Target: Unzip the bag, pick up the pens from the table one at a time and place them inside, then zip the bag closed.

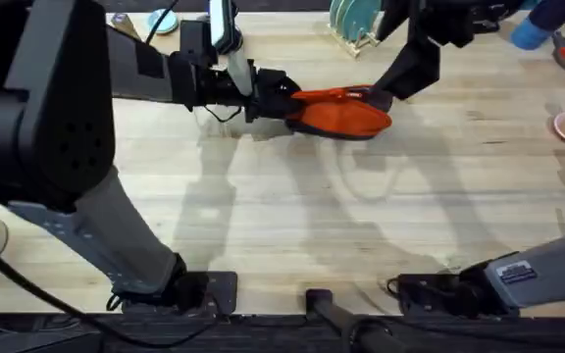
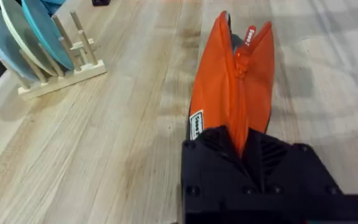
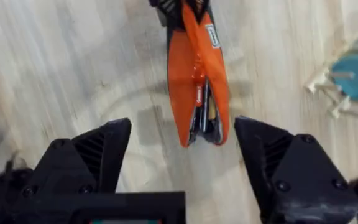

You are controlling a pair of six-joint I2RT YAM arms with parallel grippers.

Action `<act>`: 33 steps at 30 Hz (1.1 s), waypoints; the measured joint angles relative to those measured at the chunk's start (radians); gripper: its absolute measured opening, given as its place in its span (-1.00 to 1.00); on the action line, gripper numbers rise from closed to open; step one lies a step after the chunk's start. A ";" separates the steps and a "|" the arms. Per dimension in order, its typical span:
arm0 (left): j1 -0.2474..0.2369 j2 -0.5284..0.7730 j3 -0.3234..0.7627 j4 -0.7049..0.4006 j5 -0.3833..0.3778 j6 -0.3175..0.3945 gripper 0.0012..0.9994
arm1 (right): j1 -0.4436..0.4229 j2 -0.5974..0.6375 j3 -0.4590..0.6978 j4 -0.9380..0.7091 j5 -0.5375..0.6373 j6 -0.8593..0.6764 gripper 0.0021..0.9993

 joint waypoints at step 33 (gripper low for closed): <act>0.001 0.000 0.000 -0.003 0.000 0.000 -0.92 | 0.053 0.200 -0.004 0.035 -0.083 -0.079 0.99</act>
